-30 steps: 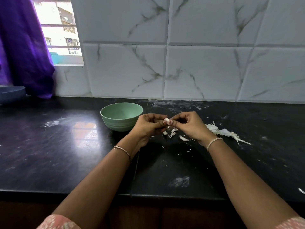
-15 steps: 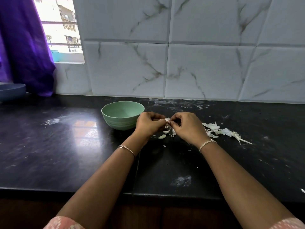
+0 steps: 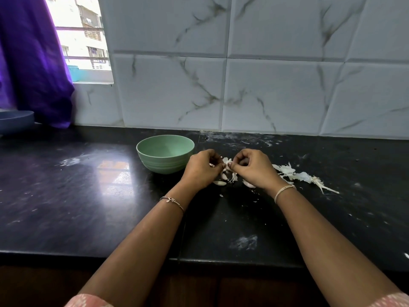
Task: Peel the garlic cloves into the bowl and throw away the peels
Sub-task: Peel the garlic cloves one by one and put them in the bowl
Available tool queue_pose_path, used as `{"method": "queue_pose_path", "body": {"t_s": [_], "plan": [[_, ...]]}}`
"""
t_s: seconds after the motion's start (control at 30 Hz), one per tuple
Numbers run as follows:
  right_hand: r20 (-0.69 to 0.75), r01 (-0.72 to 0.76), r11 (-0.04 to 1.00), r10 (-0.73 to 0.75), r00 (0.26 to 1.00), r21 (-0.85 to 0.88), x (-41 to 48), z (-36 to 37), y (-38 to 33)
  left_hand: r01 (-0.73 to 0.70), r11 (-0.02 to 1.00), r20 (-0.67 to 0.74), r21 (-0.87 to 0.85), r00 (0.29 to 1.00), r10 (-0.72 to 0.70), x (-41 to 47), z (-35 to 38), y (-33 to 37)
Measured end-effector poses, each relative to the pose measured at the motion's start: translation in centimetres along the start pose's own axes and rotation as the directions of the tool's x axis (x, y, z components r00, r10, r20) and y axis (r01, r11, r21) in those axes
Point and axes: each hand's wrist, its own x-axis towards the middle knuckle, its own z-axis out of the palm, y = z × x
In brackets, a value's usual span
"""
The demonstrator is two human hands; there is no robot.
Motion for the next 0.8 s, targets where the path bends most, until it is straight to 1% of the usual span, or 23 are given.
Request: {"method": "queue_pose_path", "body": {"t_s": [0.1,0.2,0.27,0.33,0.37,0.4,0.43,0.57,0.63,0.7,0.77,0.8], "plan": [[0.027,-0.035,0.983,0.031,0.999,0.181,0.0,0.1,-0.1,-0.006,1.000,0.014,0.019,1.000,0.005,0.0,-0.1,-0.1],[0.005,-0.034,0.973,0.034,0.999,0.227,0.1,0.1,0.1,0.001,0.999,0.004,0.043,1.000,-0.002,-0.2,-0.2,-0.2],[-0.032,-0.006,0.990,0.010,0.999,0.140,0.2,-0.1,0.4,-0.029,0.992,-0.003,0.126,1.000,0.030,-0.3,-0.3,-0.4],[-0.020,0.036,0.997,-0.038,0.999,-0.072,0.1,-0.4,0.7,-0.066,0.967,0.008,0.246,0.998,0.066,-0.4,-0.4,-0.4],[-0.001,0.053,0.983,-0.054,0.999,-0.177,-0.1,-0.5,0.7,-0.080,0.956,0.017,0.282,0.997,0.078,-0.5,-0.4,-0.4],[0.013,0.059,0.966,-0.057,0.998,-0.251,-0.2,-0.5,0.7,-0.095,0.950,0.027,0.296,0.995,0.091,-0.5,-0.4,-0.5],[0.020,0.053,0.956,-0.049,0.999,-0.289,-0.2,-0.5,0.8,-0.119,0.947,0.041,0.297,0.993,0.112,-0.4,-0.4,-0.6],[0.027,0.027,0.944,-0.019,0.999,-0.328,0.0,-0.5,1.1,-0.244,0.929,0.138,0.278,0.967,0.212,-0.5,-0.1,-0.4],[0.008,0.036,0.942,-0.036,0.999,-0.333,0.0,-0.5,1.2,-0.271,0.915,0.182,0.301,0.958,0.223,-0.5,0.0,-0.4],[-0.046,0.045,0.944,-0.064,0.997,-0.328,0.0,-0.6,1.0,-0.279,0.892,0.235,0.355,0.951,0.204,-0.5,0.1,-0.5],[-0.109,0.030,0.962,-0.062,0.992,-0.273,0.0,-0.8,0.8,-0.288,0.870,0.251,0.401,0.948,0.197,-0.4,0.1,-0.7],[-0.129,0.019,0.977,-0.047,0.990,-0.213,0.1,-0.8,0.8,-0.291,0.863,0.249,0.412,0.948,0.200,-0.3,0.1,-0.8]]}}
